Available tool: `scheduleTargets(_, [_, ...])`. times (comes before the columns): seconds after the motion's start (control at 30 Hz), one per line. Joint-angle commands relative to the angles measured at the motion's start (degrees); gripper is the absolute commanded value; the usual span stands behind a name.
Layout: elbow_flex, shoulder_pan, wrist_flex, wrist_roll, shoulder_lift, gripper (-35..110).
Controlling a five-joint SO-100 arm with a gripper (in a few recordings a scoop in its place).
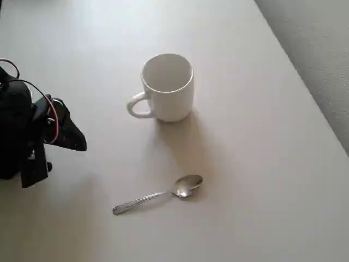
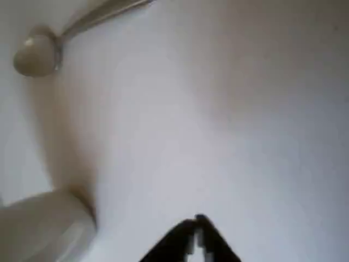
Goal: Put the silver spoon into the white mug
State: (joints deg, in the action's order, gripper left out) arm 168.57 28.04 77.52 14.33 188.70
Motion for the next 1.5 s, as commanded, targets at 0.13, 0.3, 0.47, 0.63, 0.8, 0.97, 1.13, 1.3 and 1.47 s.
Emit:
scheduleTargets(0.13, [0.53, 0.09, 0.09, -0.18, 0.00, -2])
scheduleTargets(0.3, [0.53, 0.09, 0.09, -0.18, 0.00, -2])
scheduleTargets(0.47, [0.53, 0.09, 0.09, -0.18, 0.00, -2])
scheduleTargets(0.63, [0.53, 0.09, 0.09, -0.18, 0.00, -2])
scheduleTargets(0.8, [0.53, 0.09, 0.09, -0.18, 0.00, -2])
scheduleTargets(0.97, [0.62, -2.72, 0.09, 2.02, 0.00, -2])
scheduleTargets(1.13, [0.62, -2.72, 0.09, 2.11, 0.00, -2])
scheduleTargets(1.3, [0.62, -2.72, 0.09, 2.11, 0.00, -2])
scheduleTargets(1.47, [0.62, -1.93, 0.09, 1.58, 0.00, -2])
